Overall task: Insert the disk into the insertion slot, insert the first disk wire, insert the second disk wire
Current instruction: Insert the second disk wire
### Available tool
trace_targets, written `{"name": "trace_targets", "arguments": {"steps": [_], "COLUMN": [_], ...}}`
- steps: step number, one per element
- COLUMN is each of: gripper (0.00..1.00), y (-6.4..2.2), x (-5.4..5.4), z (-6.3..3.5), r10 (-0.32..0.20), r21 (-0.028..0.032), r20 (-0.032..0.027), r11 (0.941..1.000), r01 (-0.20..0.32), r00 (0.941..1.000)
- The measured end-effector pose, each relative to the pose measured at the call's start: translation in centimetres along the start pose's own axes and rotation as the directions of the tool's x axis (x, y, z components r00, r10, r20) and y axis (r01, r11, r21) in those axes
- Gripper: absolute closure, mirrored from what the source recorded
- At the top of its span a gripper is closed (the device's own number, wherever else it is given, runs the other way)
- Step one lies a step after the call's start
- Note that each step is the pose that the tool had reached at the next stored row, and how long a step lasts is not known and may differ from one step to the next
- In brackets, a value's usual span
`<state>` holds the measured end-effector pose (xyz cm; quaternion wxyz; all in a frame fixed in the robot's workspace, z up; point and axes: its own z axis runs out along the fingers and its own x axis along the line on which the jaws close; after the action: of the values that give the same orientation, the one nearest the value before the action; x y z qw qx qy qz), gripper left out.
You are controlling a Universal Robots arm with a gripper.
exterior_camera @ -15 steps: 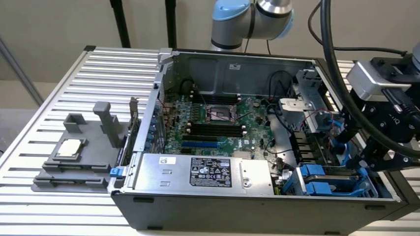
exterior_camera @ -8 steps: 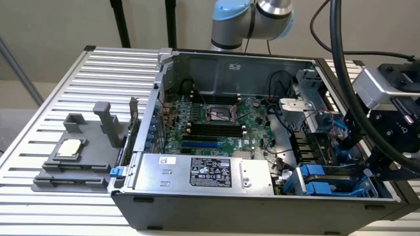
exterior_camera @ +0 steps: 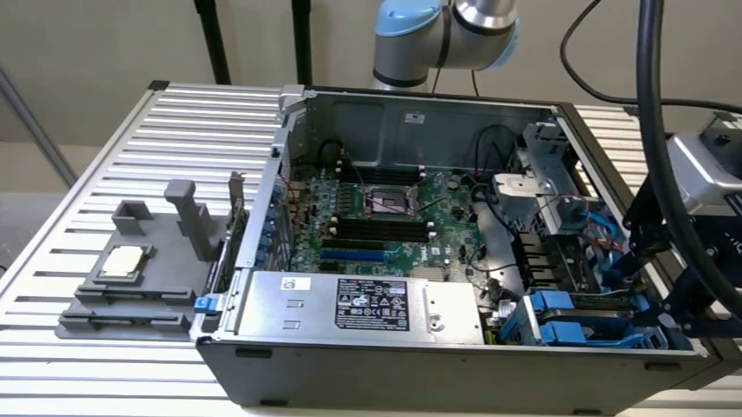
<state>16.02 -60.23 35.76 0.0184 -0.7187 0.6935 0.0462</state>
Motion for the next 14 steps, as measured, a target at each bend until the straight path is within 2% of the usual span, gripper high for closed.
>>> {"name": "trace_targets", "arguments": {"steps": [3,8,10,11,14], "gripper": [0.46,0.46,0.48,0.56,0.56], "y": [-0.27,-0.69,-0.85,-0.94,-1.14], "x": [0.2,0.4,0.4,0.4,0.4], "z": [0.14,0.49,0.63,0.7,0.86], "r10": [-0.001,-0.01,-0.016,-0.019,-0.035], "r21": [-0.0006,-0.0009,-0.0011,-0.0014,-0.0023], "r20": [0.0096,0.0218,0.0266,0.0289,0.0366], "r11": [1.0,1.0,0.9999,0.9998,0.9994], "r01": [0.001,0.01,0.016,0.019,0.035], "r00": [1.0,0.9997,0.9995,0.9994,0.9987]}}
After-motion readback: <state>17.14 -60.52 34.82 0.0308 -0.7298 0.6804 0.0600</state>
